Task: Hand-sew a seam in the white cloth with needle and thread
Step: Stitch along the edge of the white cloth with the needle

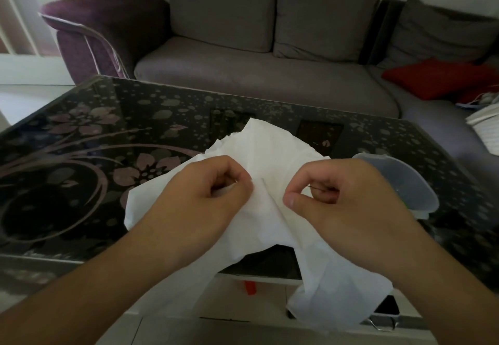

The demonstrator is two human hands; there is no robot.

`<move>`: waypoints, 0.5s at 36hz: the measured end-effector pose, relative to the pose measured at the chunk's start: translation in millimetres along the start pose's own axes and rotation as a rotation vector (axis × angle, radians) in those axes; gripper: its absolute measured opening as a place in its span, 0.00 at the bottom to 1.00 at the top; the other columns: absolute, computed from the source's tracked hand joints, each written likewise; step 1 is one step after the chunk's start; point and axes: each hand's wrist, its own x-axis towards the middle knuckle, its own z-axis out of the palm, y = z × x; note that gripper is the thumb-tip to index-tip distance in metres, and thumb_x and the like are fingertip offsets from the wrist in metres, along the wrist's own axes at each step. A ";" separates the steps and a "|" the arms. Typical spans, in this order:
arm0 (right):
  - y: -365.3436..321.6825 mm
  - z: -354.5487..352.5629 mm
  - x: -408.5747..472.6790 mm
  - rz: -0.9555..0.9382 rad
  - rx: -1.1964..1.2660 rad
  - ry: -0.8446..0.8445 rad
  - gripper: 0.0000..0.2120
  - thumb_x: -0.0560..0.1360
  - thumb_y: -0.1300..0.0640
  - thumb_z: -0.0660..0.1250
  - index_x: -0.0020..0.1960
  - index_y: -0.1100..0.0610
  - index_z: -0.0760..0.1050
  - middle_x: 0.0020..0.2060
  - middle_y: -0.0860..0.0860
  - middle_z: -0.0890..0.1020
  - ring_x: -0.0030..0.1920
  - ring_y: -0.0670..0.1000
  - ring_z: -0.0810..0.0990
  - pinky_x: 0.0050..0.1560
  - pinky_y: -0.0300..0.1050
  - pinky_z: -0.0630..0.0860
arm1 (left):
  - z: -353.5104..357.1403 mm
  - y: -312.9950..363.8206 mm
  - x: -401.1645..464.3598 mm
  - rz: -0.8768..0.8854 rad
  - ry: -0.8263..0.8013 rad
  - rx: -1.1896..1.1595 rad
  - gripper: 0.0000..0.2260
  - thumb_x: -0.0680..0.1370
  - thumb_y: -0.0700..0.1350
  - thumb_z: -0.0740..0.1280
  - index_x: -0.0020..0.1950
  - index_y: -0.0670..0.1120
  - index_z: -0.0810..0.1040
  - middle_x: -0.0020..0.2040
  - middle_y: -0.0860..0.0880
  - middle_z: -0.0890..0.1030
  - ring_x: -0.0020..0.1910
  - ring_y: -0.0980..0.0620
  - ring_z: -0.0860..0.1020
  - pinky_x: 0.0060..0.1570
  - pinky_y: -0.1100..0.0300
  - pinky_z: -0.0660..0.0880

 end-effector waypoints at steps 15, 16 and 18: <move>-2.8 0.9 5.5 0.125 0.531 0.131 0.06 0.76 0.57 0.72 0.42 0.48 0.85 0.27 0.48 0.76 0.29 0.43 0.73 0.38 0.42 0.72 | -0.5 11.4 -4.4 0.144 -0.193 0.018 0.07 0.81 0.50 0.67 0.52 0.61 0.85 0.35 0.62 0.79 0.41 0.61 0.78 0.41 0.76 0.70; -3.2 1.3 6.0 0.147 0.540 0.154 0.05 0.76 0.56 0.73 0.42 0.48 0.85 0.27 0.48 0.76 0.29 0.44 0.73 0.38 0.43 0.72 | -1.0 10.7 -4.2 0.148 -0.192 0.018 0.07 0.81 0.50 0.68 0.52 0.61 0.85 0.36 0.62 0.79 0.42 0.61 0.78 0.41 0.76 0.70; -2.5 2.4 6.5 0.193 0.542 0.207 0.05 0.76 0.56 0.72 0.43 0.48 0.85 0.27 0.47 0.76 0.31 0.44 0.73 0.40 0.45 0.73 | -0.9 9.2 -4.2 0.150 -0.184 0.020 0.06 0.80 0.51 0.69 0.51 0.60 0.85 0.38 0.62 0.80 0.44 0.60 0.79 0.42 0.75 0.71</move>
